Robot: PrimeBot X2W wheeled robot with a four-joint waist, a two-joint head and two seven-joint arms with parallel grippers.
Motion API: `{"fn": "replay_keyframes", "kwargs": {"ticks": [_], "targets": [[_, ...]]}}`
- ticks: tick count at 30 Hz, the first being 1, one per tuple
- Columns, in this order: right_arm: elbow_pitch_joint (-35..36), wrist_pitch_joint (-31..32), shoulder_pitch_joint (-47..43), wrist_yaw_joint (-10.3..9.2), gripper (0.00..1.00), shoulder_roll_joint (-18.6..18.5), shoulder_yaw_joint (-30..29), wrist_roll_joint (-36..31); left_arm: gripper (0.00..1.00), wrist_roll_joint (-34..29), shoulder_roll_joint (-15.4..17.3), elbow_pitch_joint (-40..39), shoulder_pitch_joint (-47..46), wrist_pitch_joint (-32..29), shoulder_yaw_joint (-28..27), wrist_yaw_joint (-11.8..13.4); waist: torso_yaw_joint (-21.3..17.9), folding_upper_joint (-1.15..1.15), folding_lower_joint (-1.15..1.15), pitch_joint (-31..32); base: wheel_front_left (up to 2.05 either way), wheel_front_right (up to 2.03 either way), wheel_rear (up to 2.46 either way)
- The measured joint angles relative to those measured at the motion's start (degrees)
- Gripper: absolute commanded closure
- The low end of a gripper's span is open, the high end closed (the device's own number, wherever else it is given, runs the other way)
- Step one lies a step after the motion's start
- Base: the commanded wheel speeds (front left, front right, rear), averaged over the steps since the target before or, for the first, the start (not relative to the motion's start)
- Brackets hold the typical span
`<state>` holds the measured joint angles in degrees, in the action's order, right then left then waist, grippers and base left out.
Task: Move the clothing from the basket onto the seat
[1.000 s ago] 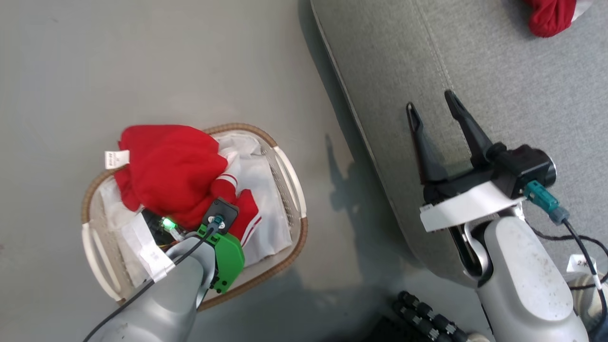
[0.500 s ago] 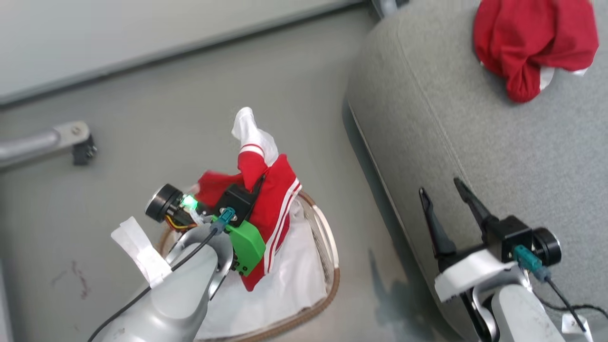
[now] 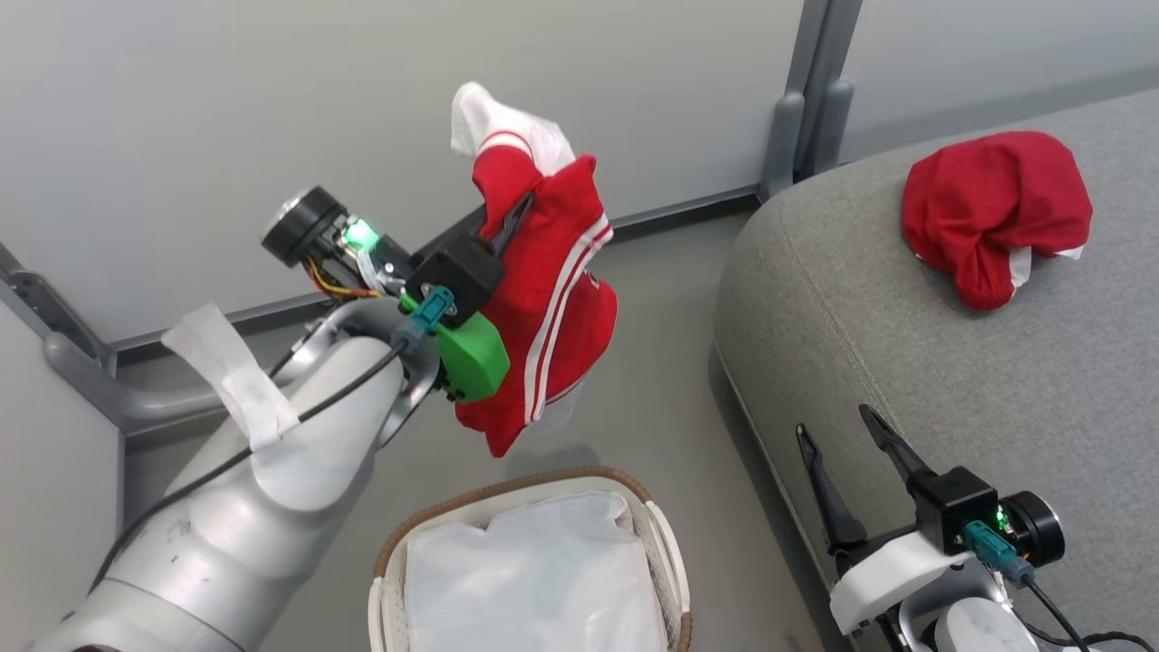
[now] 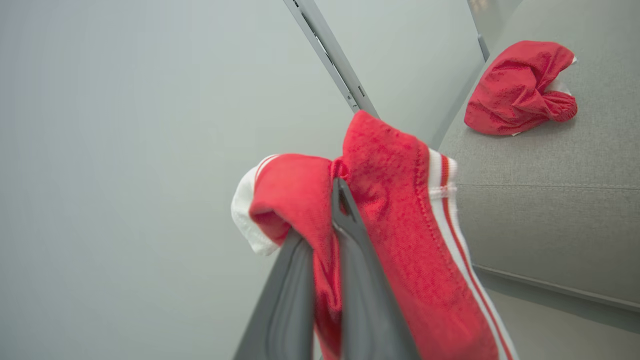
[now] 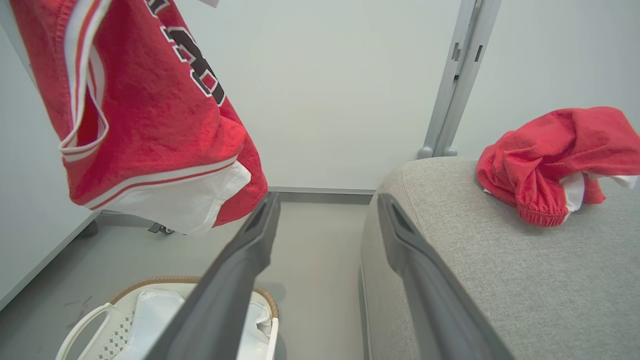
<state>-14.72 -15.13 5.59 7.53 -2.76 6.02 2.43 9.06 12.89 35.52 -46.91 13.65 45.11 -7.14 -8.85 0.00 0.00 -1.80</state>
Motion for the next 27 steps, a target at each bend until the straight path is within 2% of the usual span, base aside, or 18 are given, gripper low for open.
{"fn": "replay_keyframes", "kwargs": {"ticks": [7, 17, 22, 27], "targets": [[-0.53, 0.00, 0.40, 0.00, 0.00, -0.01, 1.72, -0.85, 1.00, 1.69, 0.87, -2.81, -6.98, 0.00, 1.26, -0.22, 0.97, 0.00, 0.00, 4.22, 0.00, 0.00, 0.00], [-1.02, -0.01, 2.54, 0.00, 0.00, -0.01, 4.37, -1.15, 1.00, 4.19, 0.47, -3.49, -12.69, 0.81, 2.54, -0.25, 0.89, 0.00, 0.00, 6.21, 0.00, 0.00, 0.00], [-0.62, -0.01, 3.53, 0.00, 0.00, -0.02, 6.71, 1.90, 1.00, 4.98, -0.38, -2.59, -12.95, 1.02, 3.55, -0.25, 1.30, 0.00, 0.00, 6.58, 0.00, 0.00, 0.00], [0.32, -0.01, 5.28, 0.00, 0.00, -0.03, 12.29, 5.83, 1.00, 5.53, -1.65, -1.55, -13.02, 1.04, 4.52, -0.25, 1.82, 0.00, 0.00, 6.73, 0.00, 0.00, 0.00]]}}
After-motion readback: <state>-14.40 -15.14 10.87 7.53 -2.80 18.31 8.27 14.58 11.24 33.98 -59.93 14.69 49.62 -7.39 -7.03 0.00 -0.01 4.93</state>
